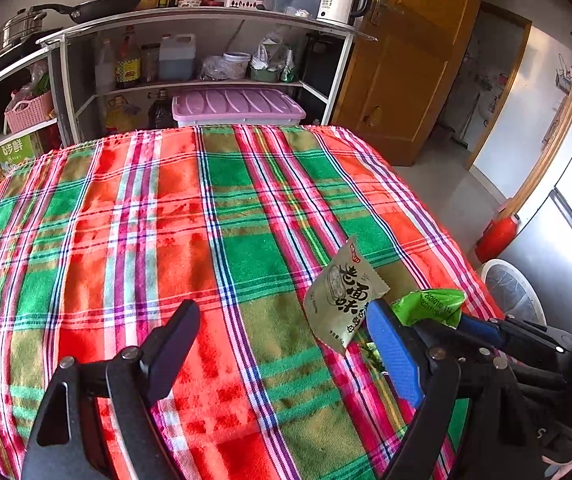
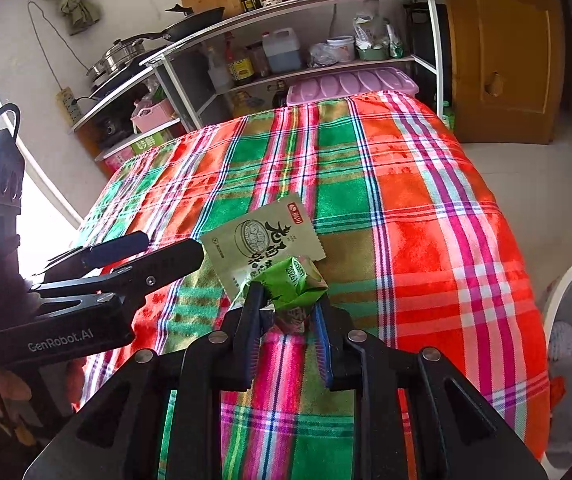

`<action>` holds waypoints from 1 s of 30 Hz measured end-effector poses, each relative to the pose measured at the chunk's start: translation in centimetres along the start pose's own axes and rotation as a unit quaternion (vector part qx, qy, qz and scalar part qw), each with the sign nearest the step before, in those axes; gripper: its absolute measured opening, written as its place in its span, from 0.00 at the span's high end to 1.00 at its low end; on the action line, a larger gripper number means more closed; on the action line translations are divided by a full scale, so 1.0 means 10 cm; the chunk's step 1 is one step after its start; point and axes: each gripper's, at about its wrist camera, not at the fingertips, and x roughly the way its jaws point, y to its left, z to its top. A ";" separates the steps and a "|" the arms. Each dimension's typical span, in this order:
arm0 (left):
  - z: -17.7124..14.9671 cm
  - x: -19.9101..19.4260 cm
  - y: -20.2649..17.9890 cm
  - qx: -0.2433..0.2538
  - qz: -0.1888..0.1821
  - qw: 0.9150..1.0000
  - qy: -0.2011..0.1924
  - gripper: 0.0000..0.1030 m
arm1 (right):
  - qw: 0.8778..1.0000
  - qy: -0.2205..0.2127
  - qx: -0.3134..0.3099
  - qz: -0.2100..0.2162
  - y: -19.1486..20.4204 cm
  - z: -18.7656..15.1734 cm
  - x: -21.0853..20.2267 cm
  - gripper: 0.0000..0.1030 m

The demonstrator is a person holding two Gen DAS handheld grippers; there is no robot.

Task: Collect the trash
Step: 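Grasp the green snack bag with the right gripper while the left gripper grasps the beige packet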

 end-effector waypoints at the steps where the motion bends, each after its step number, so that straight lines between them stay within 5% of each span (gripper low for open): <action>1: 0.01 0.04 -0.03 0.006 0.000 1.000 0.003 0.16 | 1.000 -0.002 -0.001 -0.005 -0.02 0.00 -0.02 0.77; 19: 0.01 0.44 -0.27 0.055 0.005 0.998 0.041 0.18 | 0.999 -0.014 0.002 -0.034 -0.26 0.00 -0.11 0.77; 25: 0.03 0.45 -0.29 0.066 0.012 0.997 0.038 0.35 | 0.999 -0.015 0.003 -0.031 -0.28 0.00 -0.11 0.77; 30: 0.05 0.47 -0.31 0.076 0.017 0.996 0.034 0.60 | 0.999 -0.015 0.001 -0.032 -0.28 0.01 -0.12 0.77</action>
